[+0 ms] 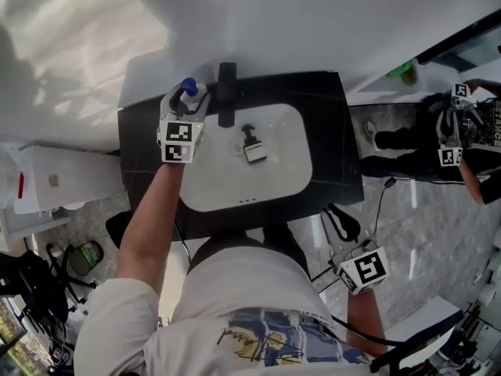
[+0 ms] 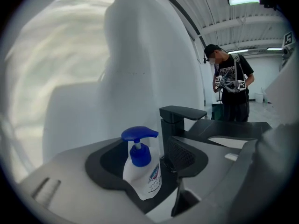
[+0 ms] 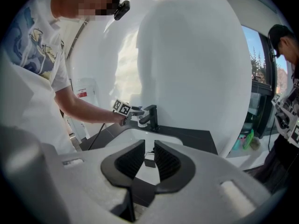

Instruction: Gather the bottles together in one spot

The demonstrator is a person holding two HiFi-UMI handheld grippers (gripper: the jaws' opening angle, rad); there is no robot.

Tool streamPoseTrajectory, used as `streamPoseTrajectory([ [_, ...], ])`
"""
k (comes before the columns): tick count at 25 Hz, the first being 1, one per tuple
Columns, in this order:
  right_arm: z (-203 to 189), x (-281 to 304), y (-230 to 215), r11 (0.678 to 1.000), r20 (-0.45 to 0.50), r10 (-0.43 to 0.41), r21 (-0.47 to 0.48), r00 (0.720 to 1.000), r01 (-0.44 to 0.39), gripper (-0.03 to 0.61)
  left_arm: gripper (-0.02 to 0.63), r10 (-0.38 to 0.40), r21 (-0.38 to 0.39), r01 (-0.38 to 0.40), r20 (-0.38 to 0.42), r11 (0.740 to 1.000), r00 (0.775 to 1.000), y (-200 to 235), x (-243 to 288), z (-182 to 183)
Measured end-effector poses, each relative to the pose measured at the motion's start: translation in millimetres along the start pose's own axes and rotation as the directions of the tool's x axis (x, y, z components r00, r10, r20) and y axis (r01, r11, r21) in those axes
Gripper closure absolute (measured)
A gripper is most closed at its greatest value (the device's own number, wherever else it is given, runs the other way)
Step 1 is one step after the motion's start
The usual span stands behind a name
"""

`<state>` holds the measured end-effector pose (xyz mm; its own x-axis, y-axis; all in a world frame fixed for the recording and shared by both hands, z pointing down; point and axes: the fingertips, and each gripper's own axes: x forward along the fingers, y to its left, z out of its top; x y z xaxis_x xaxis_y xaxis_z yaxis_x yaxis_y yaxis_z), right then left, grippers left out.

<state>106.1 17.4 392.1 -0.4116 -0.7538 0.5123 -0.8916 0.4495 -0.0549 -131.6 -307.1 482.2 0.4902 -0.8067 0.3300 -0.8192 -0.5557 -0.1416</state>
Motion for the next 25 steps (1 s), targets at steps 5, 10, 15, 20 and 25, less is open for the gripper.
streamPoseTrajectory([
  [5,-0.2,-0.9,-8.7,1.0,0.004,0.019,-0.004,1.0,-0.019,0.514,0.344,0.053,-0.02,-0.053,0.001,0.998,0.999,5.4,-5.5,2.4],
  [10,1.7,-3.5,-19.8,0.999,0.017,0.047,-0.015,0.999,-0.047,0.515,0.344,0.136,-0.037,-0.136,0.006,0.99,0.991,11.9,-34.8,1.1],
  [15,3.0,-4.3,-30.4,0.996,0.021,0.088,-0.03,0.996,-0.087,0.515,0.356,0.207,-0.093,-0.211,-0.054,0.973,0.977,1.0,-72.2,-22.4],
  [20,3.1,-6.7,-37.5,0.989,0.024,0.139,-0.047,0.99,-0.138,0.515,0.357,0.212,-0.17,-0.232,-0.127,0.958,0.969,-35.4,-101.2,-43.2],
  [25,0.3,-5.9,-46.8,0.981,0.02,0.186,-0.062,0.982,-0.184,0.515,0.365,0.133,-0.252,-0.185,-0.209,0.95,0.969,-91.5,-102.5,-63.8],
])
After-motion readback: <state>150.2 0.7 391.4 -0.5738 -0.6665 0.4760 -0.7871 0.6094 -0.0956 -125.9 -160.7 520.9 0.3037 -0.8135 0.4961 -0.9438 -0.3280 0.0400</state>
